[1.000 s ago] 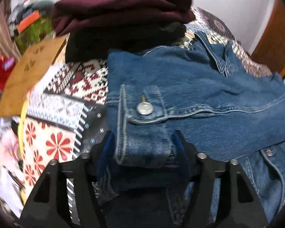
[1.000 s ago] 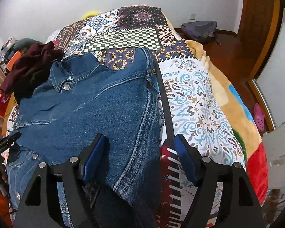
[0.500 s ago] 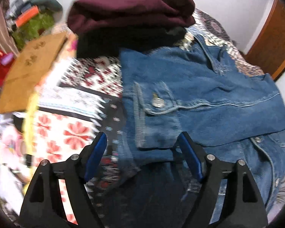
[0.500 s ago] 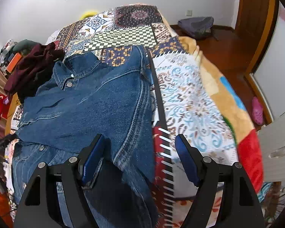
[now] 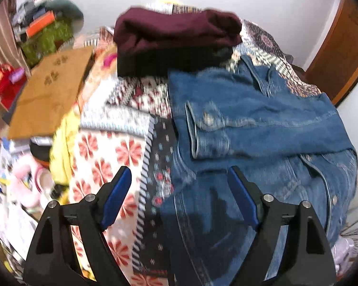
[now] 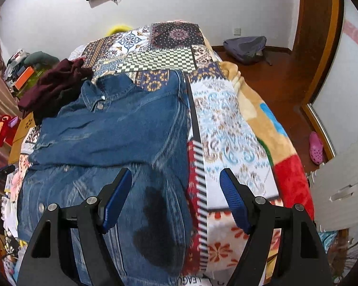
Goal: Fold large clothes
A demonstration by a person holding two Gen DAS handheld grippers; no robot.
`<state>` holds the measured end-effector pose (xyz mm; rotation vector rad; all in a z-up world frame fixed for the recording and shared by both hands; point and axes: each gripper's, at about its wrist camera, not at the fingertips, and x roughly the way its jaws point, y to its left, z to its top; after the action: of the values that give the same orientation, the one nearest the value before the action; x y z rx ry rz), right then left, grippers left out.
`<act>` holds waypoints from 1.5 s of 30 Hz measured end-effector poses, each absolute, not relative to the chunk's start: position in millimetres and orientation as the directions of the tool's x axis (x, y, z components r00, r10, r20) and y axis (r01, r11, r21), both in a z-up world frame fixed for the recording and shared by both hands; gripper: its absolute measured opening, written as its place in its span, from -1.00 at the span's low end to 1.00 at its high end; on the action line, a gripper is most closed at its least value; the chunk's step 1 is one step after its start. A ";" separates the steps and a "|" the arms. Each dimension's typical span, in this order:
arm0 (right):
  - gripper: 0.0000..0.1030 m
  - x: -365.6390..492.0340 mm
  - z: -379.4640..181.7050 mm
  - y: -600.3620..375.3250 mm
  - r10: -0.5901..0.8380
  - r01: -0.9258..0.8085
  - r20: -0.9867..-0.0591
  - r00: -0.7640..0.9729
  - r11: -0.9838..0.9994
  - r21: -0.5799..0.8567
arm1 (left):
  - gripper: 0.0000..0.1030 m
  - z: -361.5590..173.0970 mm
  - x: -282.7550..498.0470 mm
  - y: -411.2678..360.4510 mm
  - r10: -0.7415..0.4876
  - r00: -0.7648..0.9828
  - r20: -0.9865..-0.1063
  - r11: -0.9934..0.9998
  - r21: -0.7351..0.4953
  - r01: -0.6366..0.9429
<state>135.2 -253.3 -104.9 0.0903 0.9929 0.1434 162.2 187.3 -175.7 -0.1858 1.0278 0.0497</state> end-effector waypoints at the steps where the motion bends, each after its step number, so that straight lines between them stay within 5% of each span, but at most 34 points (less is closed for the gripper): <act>1: 0.41 132.3 -109.6 -254.3 0.169 -0.075 -0.833 0.527 0.985 0.153 | 0.60 -181.4 158.3 188.7 -0.066 0.504 -0.861 0.979 -0.153 -0.134; 12: 0.39 124.8 -156.5 -255.3 0.319 -0.044 -0.834 0.451 0.941 0.336 | 0.51 -242.4 132.9 181.1 -0.257 0.397 -0.881 0.927 -0.341 -0.157; 13: 0.16 125.1 -155.9 -253.9 0.322 -0.047 -0.826 0.463 0.939 0.340 | 0.39 -240.9 132.1 178.4 -0.268 0.406 -0.874 0.924 -0.352 -0.148; 16: -0.73 129.1 -148.3 -247.8 0.345 -0.082 -0.807 0.480 0.933 0.351 | -0.38 -231.3 133.0 167.0 -0.317 0.424 -0.848 0.912 -0.395 -0.109; 17: -0.83 131.8 -142.9 -245.0 0.348 -0.095 -0.799 0.490 0.933 0.348 | -0.80 -227.7 134.2 162.5 -0.293 0.431 -0.854 0.925 -0.367 -0.100; 18: -0.85 132.9 -137.2 -242.2 0.358 -0.119 -0.788 0.502 0.930 0.347 | -0.89 -223.0 136.8 156.2 -0.259 0.436 -0.862 0.941 -0.327 -0.087; 30: -0.89 193.2 -93.3 -228.2 0.299 -0.142 -0.705 0.643 0.951 0.274 | -0.91 -144.8 194.8 172.1 -0.149 0.634 -0.759 0.953 -0.281 -0.113; 40: -0.77 210.9 -120.4 -236.5 0.270 -0.110 -0.774 0.572 0.961 0.255 | -0.84 -213.5 226.3 164.1 -0.033 0.519 -0.854 0.975 -0.143 -0.173; 43: -0.43 200.0 -108.9 -240.0 0.266 -0.127 -0.788 0.555 0.964 0.236 | -0.59 -205.9 217.5 160.3 -0.052 0.513 -0.857 0.983 -0.135 -0.127; 45: -0.11 191.1 -104.7 -243.9 0.261 -0.123 -0.781 0.568 0.965 0.233 | -0.04 -199.2 208.6 158.6 -0.086 0.513 -0.854 0.984 -0.154 -0.092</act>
<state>191.1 -243.9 -104.7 0.1594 0.9411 0.2269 208.6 158.6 -199.2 -0.1887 1.0341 0.0032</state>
